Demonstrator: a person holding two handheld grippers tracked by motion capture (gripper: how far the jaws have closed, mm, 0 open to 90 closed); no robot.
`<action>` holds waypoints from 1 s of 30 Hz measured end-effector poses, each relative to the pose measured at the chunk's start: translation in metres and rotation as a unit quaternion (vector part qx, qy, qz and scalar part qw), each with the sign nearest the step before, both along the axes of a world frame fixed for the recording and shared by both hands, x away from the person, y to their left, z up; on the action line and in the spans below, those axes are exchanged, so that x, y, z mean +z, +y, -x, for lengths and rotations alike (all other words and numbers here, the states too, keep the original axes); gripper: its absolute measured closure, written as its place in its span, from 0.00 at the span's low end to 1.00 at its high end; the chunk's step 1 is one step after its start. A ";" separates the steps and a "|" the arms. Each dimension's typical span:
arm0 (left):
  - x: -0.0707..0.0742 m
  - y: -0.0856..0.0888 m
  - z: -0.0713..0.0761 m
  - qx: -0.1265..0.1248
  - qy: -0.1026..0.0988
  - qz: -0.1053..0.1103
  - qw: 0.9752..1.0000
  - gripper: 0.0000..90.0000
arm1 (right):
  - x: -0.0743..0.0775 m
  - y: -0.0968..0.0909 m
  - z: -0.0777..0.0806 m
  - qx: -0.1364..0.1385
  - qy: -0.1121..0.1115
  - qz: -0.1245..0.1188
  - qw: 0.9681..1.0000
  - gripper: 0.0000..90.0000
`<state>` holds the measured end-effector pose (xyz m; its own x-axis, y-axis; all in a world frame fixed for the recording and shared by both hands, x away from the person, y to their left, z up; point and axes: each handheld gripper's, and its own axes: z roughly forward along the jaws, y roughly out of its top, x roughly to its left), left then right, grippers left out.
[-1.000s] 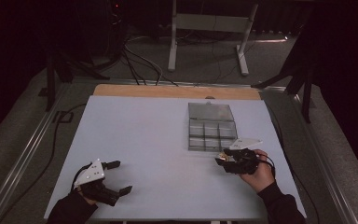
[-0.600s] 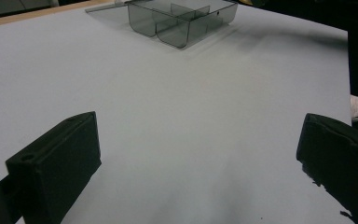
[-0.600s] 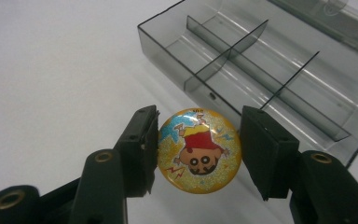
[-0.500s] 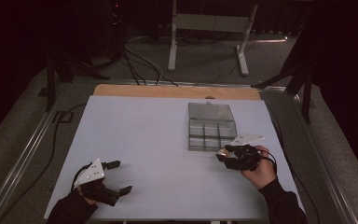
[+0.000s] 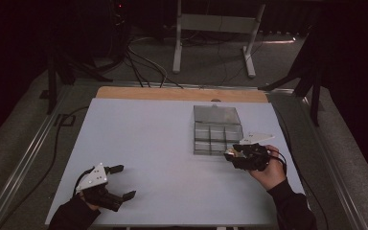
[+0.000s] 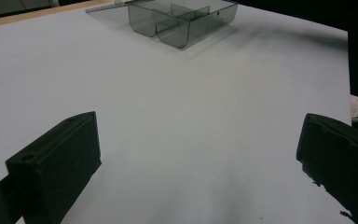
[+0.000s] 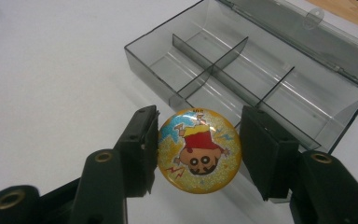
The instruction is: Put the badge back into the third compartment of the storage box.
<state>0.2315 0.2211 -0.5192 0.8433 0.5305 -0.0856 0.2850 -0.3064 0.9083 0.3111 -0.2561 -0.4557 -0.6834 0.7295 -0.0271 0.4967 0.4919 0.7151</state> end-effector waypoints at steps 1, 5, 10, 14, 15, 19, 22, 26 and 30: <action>0.000 0.000 0.000 0.000 0.000 0.001 1.000 0.00 | 0.001 0.000 -0.001 0.000 -0.001 0.000 1.000 0.53; 0.000 0.000 0.000 0.001 -0.001 0.001 1.000 0.00 | 0.005 -0.001 -0.004 -0.004 -0.002 -0.001 1.000 0.53; 0.000 0.000 0.000 0.000 0.000 0.001 1.000 0.00 | 0.012 -0.003 -0.010 -0.011 -0.009 0.001 1.000 0.53; 0.000 0.000 0.000 0.001 -0.001 0.001 1.000 0.00 | 0.015 -0.003 -0.015 -0.016 -0.011 -0.001 1.000 0.53; 0.000 0.000 0.000 0.001 -0.001 0.001 1.000 0.00 | 0.016 -0.004 -0.016 -0.017 -0.011 -0.002 1.000 0.53; 0.000 0.001 0.000 0.002 -0.001 0.003 1.000 0.00 | 0.018 -0.004 -0.021 -0.022 -0.012 -0.001 1.000 0.53; 0.000 0.000 0.000 0.000 -0.002 0.001 1.000 0.00 | 0.019 -0.005 -0.024 -0.025 -0.012 0.000 1.000 0.53; 0.001 0.001 0.000 0.001 -0.001 0.002 1.000 0.00 | 0.021 -0.006 -0.030 -0.030 -0.011 -0.002 0.999 0.53; 0.001 0.001 0.000 0.002 -0.001 0.002 1.000 0.00 | 0.024 -0.006 -0.035 -0.035 -0.012 0.000 0.999 0.53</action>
